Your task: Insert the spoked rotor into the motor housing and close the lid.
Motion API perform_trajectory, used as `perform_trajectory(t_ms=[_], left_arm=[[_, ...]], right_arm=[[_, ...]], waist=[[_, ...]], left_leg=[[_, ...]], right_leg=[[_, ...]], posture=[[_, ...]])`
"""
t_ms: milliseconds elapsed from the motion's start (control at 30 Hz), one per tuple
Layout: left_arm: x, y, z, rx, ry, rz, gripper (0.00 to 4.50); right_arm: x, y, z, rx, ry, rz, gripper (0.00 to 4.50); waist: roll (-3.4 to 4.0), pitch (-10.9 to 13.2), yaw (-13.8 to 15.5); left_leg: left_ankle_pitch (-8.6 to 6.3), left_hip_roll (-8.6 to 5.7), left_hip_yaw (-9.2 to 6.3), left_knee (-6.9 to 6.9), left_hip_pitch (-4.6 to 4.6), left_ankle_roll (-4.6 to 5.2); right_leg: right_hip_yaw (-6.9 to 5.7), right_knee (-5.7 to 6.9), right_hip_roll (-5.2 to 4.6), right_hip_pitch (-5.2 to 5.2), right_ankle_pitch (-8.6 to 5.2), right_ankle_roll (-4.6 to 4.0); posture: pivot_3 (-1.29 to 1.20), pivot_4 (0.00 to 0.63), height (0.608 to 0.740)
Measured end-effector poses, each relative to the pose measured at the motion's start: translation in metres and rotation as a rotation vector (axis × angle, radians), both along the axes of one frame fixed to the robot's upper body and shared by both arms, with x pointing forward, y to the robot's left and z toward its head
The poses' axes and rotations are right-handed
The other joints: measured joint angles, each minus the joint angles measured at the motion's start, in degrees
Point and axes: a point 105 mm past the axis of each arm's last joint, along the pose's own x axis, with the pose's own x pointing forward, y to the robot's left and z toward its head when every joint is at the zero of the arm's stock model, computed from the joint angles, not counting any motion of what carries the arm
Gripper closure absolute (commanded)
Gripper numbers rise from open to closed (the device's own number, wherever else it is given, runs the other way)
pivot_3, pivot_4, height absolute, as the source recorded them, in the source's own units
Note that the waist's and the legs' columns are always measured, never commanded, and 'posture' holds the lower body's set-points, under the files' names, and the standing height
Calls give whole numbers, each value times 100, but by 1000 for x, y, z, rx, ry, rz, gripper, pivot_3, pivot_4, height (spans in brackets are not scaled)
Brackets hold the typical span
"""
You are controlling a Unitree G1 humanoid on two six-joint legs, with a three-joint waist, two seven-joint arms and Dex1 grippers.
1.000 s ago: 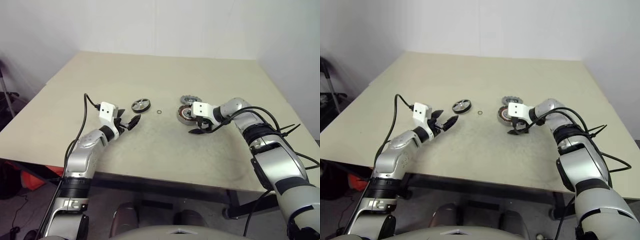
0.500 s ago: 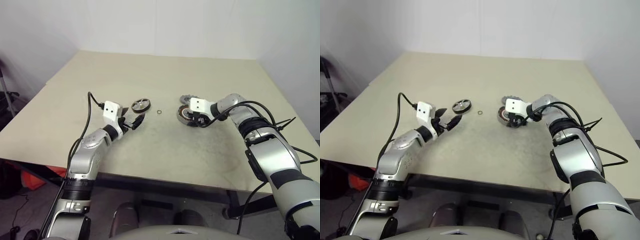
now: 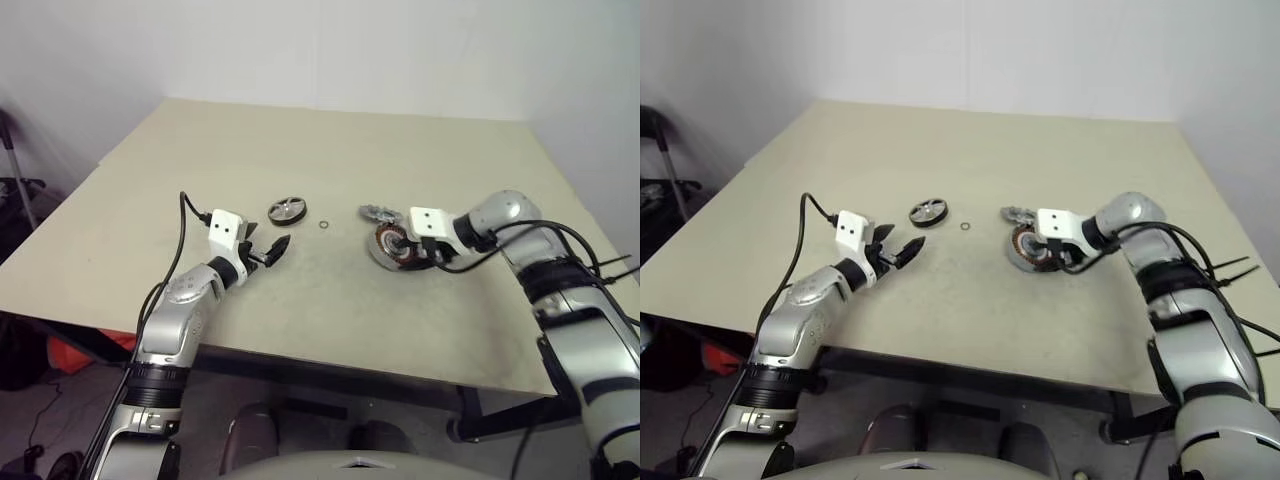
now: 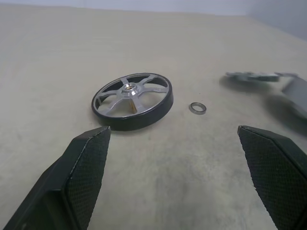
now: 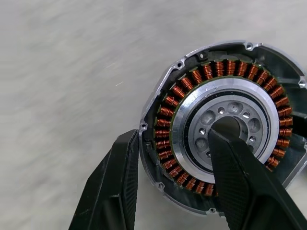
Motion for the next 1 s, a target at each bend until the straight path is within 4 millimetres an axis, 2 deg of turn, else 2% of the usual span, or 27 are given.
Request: perform_trajectory(t_ms=[233,367,467,533,633,667,767,1000], left_arm=[[0,-3,-1,-2,2,-7,0],[-1,-3,-1,-1,2,-9,0],[0,-2,-1,4,2,-8,0],[0,0,-2,14,3,-2,0],[0,-1,-2,20,4,-5,0],[0,-1,-2,21,4,-5,0],[0,0,-3,26,4,-2,0],[-2,0,-4,26,14,-13,0]], right_arm=[[-29,-12,-4,-34,30,-7,2685],[-44,-8,-8,-35,52,-3,2685],[-49,-2,-9,-28,67,-3,2685],[-42,6,-11,-1,66,-15,1948],[-31,20,-20,48,62,-39,1078],[-29,22,-19,54,64,-38,1078],[-29,23,-15,80,77,-38,1078],[-46,40,23,179,65,101,1078]], waist=[[0,0,111],[1,0,111],[0,-1,67],[-5,-5,14],[-3,-4,-98],[-3,-4,-111],[-3,-4,-110],[-1,-3,-102]], left_leg=[[-4,0,0,0,20,-13],[-5,0,-1,-9,67,-14],[-2,0,-1,-19,86,-20],[2,2,-1,-23,97,-27],[7,-5,0,-24,96,-34],[7,-6,-1,-24,97,-35],[7,-9,-1,-24,95,-34],[5,-9,-2,-33,77,-30]], right_leg=[[0,-5,-2,23,-4,6],[1,-22,-3,75,-10,16],[4,-30,-2,91,-11,17],[7,-29,-1,94,-11,16],[10,-18,-2,89,-10,16],[11,-17,-2,90,-10,16],[14,-17,-3,89,-10,16],[12,-25,-2,72,-11,16]], posture=[[0,0,740],[0,0,740],[0,0,740],[0,0,740],[0,0,740],[0,0,740],[0,0,740],[0,0,740]])
